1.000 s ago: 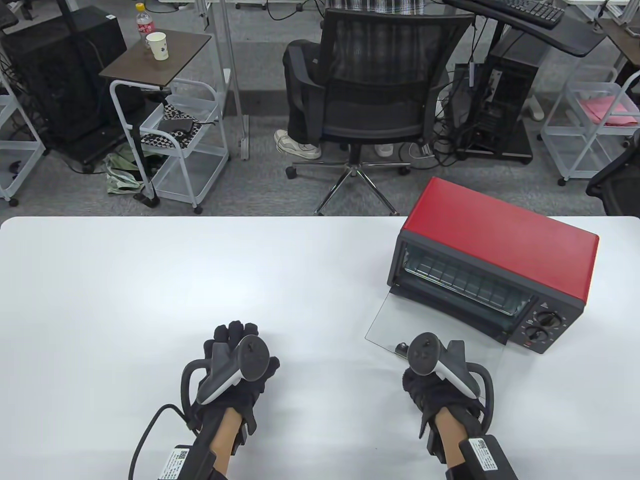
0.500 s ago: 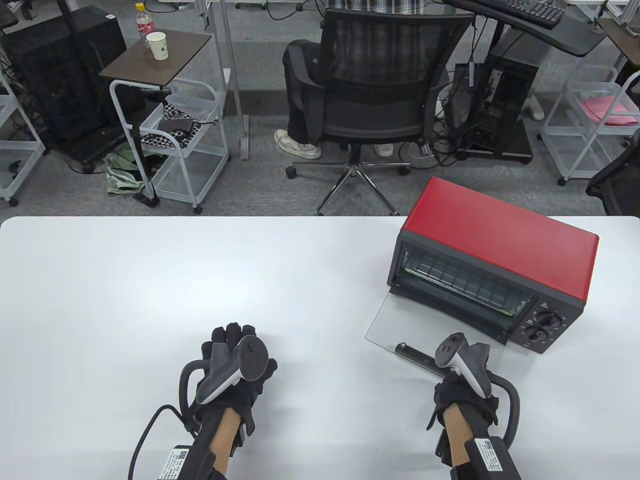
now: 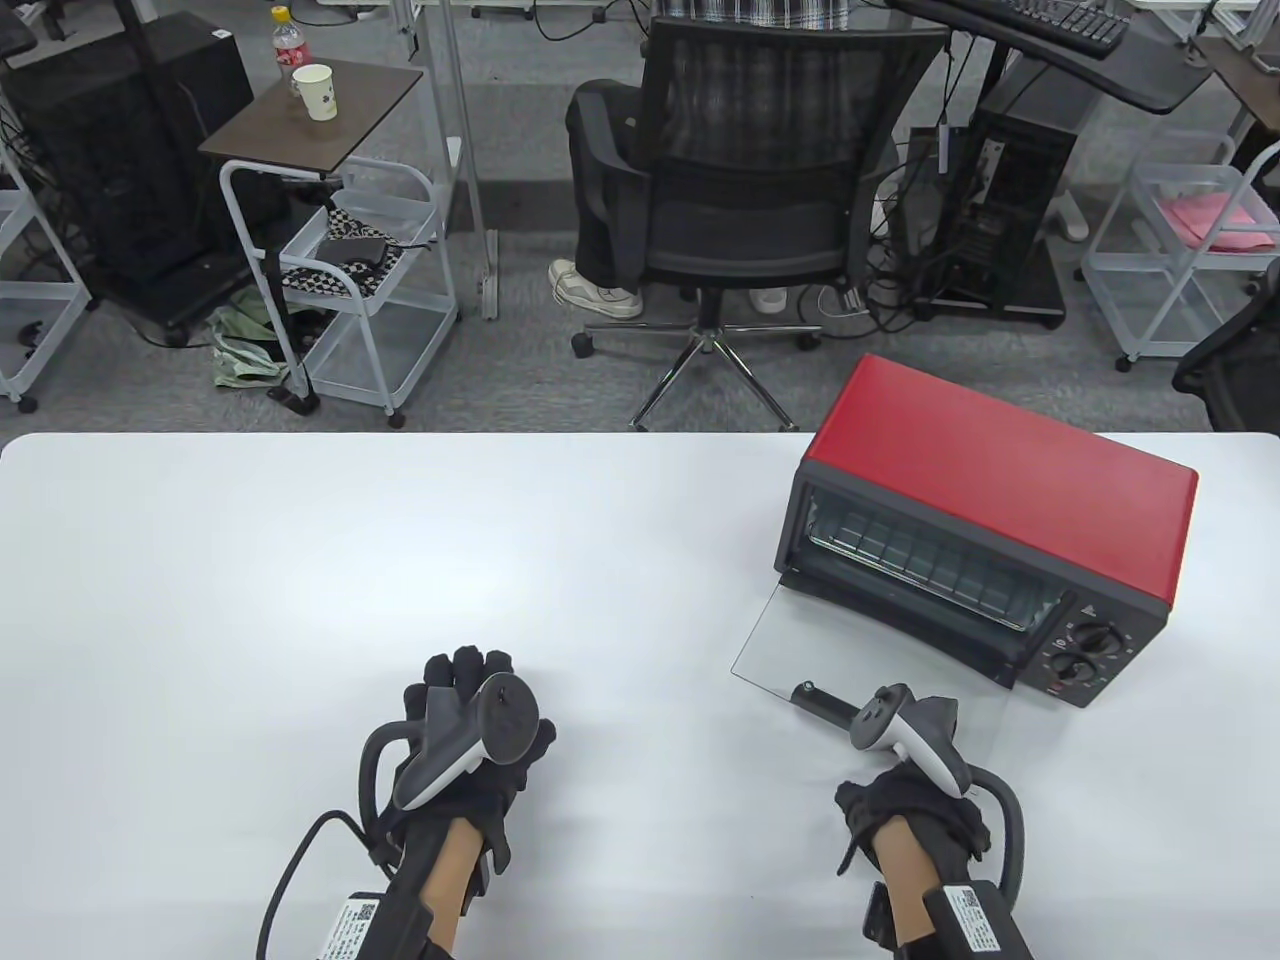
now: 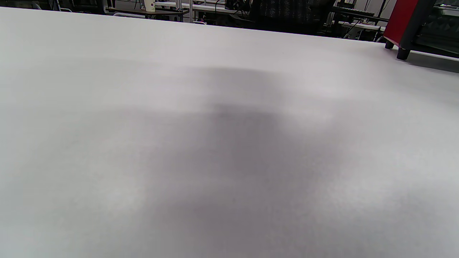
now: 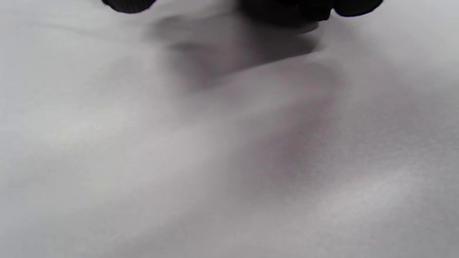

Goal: Close oven door by handle

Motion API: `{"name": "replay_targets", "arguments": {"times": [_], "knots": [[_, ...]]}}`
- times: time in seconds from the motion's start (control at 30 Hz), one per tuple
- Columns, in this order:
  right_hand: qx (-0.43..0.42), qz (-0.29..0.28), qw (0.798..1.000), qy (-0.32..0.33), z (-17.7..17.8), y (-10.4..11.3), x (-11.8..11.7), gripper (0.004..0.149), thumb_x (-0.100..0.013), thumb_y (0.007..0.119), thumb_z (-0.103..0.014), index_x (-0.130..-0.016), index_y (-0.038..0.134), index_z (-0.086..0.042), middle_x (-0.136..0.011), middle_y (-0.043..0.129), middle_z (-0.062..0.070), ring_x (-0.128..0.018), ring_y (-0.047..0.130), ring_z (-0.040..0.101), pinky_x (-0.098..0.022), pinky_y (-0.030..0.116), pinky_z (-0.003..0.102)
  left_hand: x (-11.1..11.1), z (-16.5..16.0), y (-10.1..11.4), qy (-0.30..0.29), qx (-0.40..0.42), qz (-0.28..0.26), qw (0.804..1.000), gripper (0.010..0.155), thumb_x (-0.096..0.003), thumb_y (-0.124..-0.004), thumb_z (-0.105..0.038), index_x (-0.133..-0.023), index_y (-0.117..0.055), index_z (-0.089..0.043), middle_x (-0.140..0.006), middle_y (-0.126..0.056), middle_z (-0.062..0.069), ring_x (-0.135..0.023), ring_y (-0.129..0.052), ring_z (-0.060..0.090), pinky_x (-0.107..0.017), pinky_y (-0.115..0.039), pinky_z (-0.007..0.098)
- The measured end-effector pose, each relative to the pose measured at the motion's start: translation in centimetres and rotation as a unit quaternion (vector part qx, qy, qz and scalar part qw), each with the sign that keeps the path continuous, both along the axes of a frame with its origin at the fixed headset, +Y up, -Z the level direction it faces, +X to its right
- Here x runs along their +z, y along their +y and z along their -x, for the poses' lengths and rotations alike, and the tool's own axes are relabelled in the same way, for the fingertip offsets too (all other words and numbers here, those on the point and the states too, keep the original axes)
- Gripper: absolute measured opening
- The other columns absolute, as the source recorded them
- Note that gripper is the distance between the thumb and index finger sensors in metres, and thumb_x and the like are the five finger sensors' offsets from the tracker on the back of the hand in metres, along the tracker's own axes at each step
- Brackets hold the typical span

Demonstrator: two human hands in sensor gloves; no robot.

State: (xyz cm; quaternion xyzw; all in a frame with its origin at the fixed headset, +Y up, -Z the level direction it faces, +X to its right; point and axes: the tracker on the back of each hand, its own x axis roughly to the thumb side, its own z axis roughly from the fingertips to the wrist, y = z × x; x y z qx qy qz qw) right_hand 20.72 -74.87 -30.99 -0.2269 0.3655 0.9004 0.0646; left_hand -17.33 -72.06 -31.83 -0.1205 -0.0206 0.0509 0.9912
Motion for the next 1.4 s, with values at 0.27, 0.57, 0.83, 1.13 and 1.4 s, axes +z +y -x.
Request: {"name": "replay_targets", "arguments": {"times": [0.27, 0.57, 0.83, 1.13, 1.4], "knots": [[-0.058, -0.023, 0.998, -0.024, -0.6, 0.9, 0.0, 0.084, -0.054, 0.052, -0.055, -0.103, 0.022, 0.006, -0.111, 0.03, 0.039, -0.098, 0.046, 0.056, -0.069, 0.052, 0.064, -0.3, -0.1, -0.1, -0.001, -0.005, 0.003, 1.0, 0.081, -0.0561, -0.057, -0.059, -0.114, -0.023, -0.014, -0.118, -0.023, 0.026, -0.106, -0.025, 0.052, -0.068, -0.025, 0.061], [-0.1, -0.076, 0.991, -0.048, -1.4, 3.2, 0.4, 0.082, -0.055, 0.052, -0.054, -0.104, 0.027, 0.006, -0.11, 0.033, 0.04, -0.097, 0.049, 0.057, -0.068, 0.053, 0.064, -0.3, 0.0, -0.2, -0.001, 0.0, 0.001, 1.0, 0.081, -0.0561, -0.057, -0.06, -0.114, -0.022, -0.014, -0.118, -0.023, 0.026, -0.106, -0.024, 0.052, -0.068, -0.025, 0.061], [-0.127, -0.097, 0.985, -0.062, -2.0, 4.0, 0.6, 0.081, -0.055, 0.051, -0.054, -0.104, 0.027, 0.007, -0.11, 0.033, 0.042, -0.096, 0.049, 0.058, -0.068, 0.053, 0.064, -0.3, 0.0, -0.2, 0.0, -0.001, 0.002, 1.0, 0.081, -0.0561, -0.057, -0.059, -0.114, -0.022, -0.014, -0.118, -0.023, 0.026, -0.106, -0.024, 0.052, -0.068, -0.025, 0.061], [-0.141, -0.138, 0.977, -0.076, -2.3, 4.8, 0.7, 0.082, -0.055, 0.051, -0.054, -0.103, 0.026, 0.008, -0.109, 0.032, 0.042, -0.096, 0.049, 0.058, -0.068, 0.054, 0.064, -0.3, 0.0, -0.3, 0.0, -0.005, 0.006, 1.0, 0.081, -0.0561, -0.057, -0.06, -0.114, -0.022, -0.014, -0.118, -0.022, 0.027, -0.106, -0.024, 0.052, -0.068, -0.024, 0.061], [-0.173, -0.174, 0.965, -0.089, -2.7, 4.9, 0.7, 0.083, -0.055, 0.051, -0.053, -0.103, 0.023, 0.009, -0.109, 0.031, 0.043, -0.096, 0.048, 0.058, -0.068, 0.053, 0.064, -0.3, 0.0, -0.3, 0.0, -0.005, 0.006, 1.0, 0.081, -0.0561, -0.057, -0.06, -0.114, -0.022, -0.014, -0.118, -0.022, 0.027, -0.106, -0.024, 0.052, -0.068, -0.024, 0.061]]}}
